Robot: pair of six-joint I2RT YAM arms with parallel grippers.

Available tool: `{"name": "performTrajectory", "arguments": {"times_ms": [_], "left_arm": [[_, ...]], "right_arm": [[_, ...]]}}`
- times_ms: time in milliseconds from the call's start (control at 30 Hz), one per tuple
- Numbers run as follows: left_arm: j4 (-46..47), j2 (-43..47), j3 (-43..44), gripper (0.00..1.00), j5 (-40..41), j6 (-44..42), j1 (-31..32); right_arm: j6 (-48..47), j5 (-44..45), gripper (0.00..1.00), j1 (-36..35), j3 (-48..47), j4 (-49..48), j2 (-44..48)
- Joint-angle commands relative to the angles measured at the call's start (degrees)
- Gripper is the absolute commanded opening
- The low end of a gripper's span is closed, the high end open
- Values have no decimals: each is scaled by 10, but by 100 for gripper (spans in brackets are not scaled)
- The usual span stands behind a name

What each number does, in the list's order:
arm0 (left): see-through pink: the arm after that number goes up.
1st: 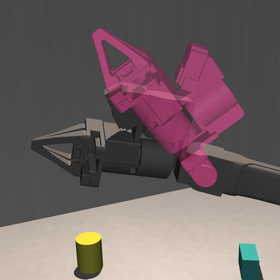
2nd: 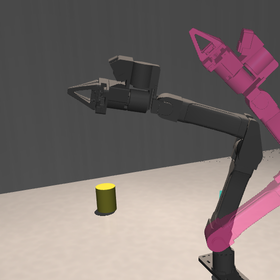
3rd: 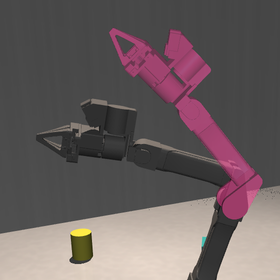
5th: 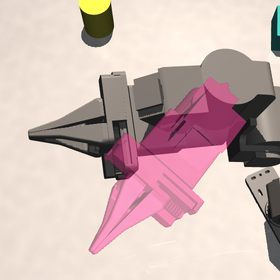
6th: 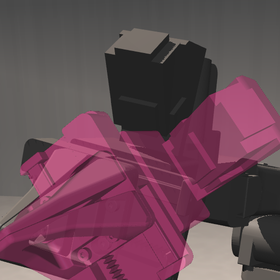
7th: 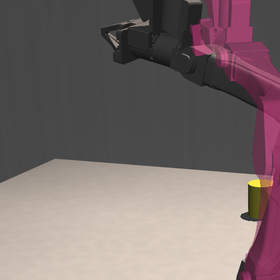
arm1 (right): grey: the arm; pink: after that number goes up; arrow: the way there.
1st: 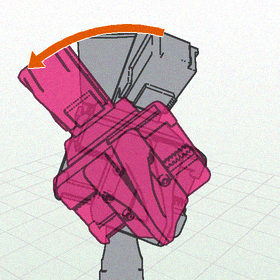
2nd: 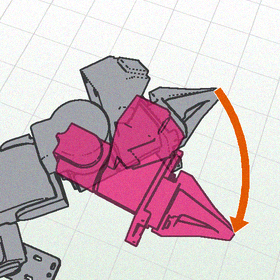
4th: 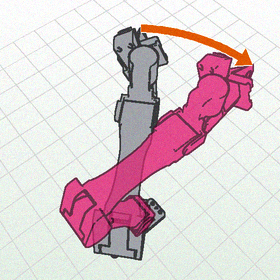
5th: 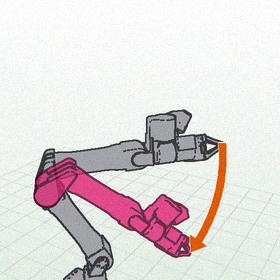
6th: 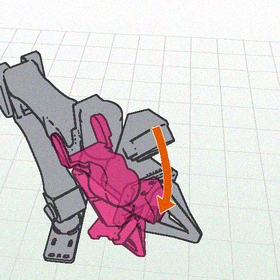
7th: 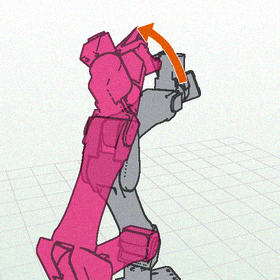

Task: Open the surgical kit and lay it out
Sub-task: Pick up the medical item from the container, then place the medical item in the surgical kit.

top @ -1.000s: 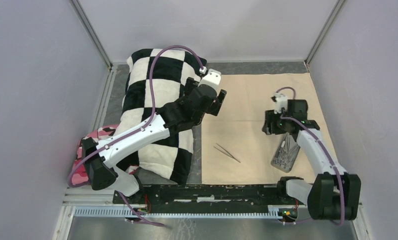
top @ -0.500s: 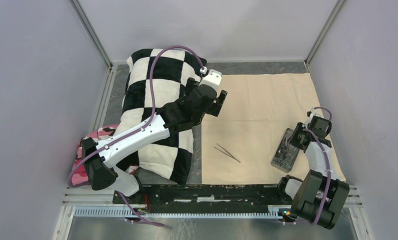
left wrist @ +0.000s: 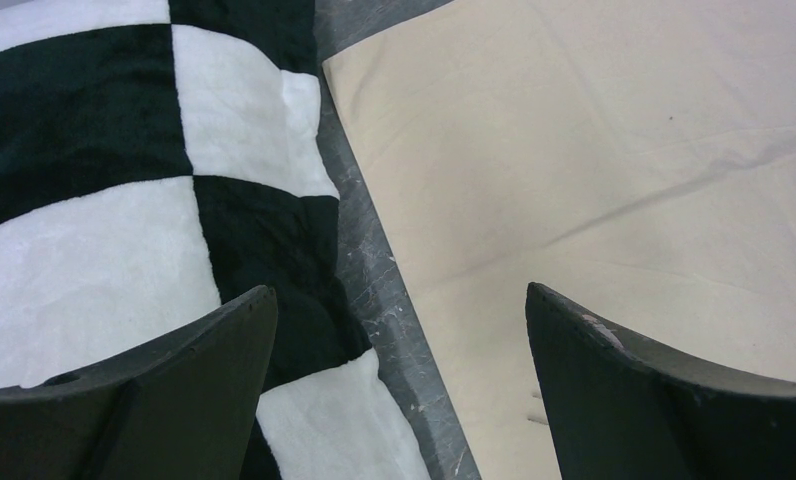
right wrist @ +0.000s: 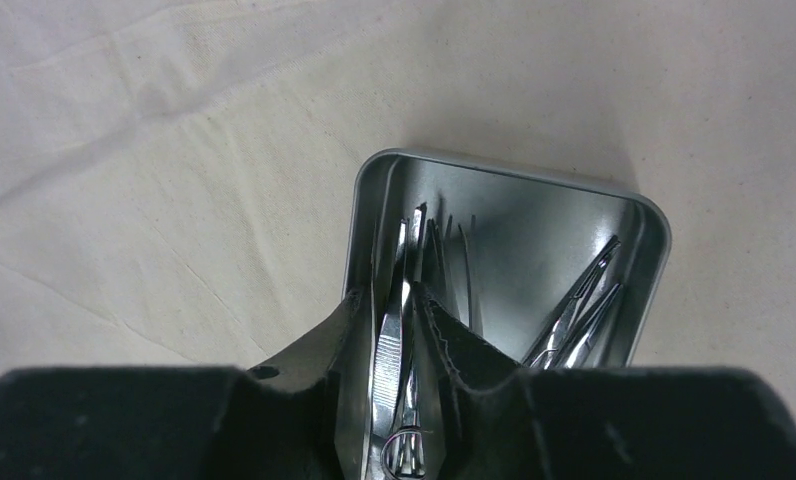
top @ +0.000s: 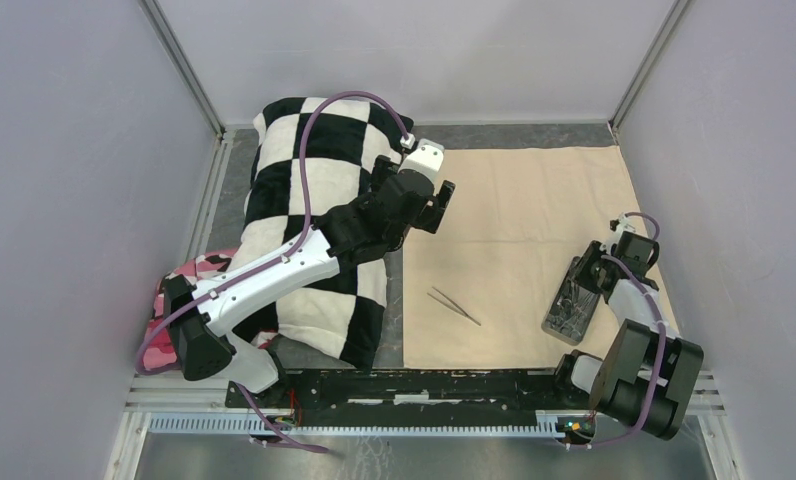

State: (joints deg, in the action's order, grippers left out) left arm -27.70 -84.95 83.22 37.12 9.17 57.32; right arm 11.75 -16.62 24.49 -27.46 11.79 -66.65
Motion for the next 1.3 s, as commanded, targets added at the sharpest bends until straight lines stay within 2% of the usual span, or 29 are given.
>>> {"name": "performTrajectory", "arguments": {"times_ms": [0, 100, 167, 233, 300, 467, 633, 767, 900, 1033, 1100, 1200, 1267], "left_arm": [[21, 11, 13, 100, -3, 16, 2], [21, 11, 13, 100, -4, 15, 2], [21, 11, 13, 100, -5, 15, 2], [21, 12, 13, 100, -6, 15, 2], [21, 12, 13, 100, -6, 15, 2], [20, 13, 14, 100, -15, 16, 2], [21, 15, 13, 100, -26, 20, 2], [23, 17, 11, 100, -32, 21, 2], [23, 17, 12, 100, -34, 19, 2], [24, 14, 11, 100, -46, 19, 2], [34, 12, 6, 100, -93, 16, 1], [65, 8, -8, 100, -281, 22, -9], [85, 0, -15, 99, -369, 39, -14]], "right_arm": [[13, -10, 25, 2, 7, -44, -11], [15, -11, 19, 1, 9, -47, -13], [15, -3, 10, 1, 8, -41, -9], [13, 23, 3, 1, 0, -17, 6], [11, 51, 0, 1, -9, 12, 32], [-1, 88, 0, 1, -32, 60, 113], [-29, 73, 0, 1, -44, 66, 166], [-44, -8, 0, -1, -47, 50, 178], [-52, -31, 0, -21, -70, 45, 172], [-67, -50, 0, -75, -114, 52, 142], [-61, -88, 0, -88, -135, 51, 126], [-31, -136, 0, -101, -156, 39, 111], [-20, -138, 0, -110, -165, 39, 108]]}}
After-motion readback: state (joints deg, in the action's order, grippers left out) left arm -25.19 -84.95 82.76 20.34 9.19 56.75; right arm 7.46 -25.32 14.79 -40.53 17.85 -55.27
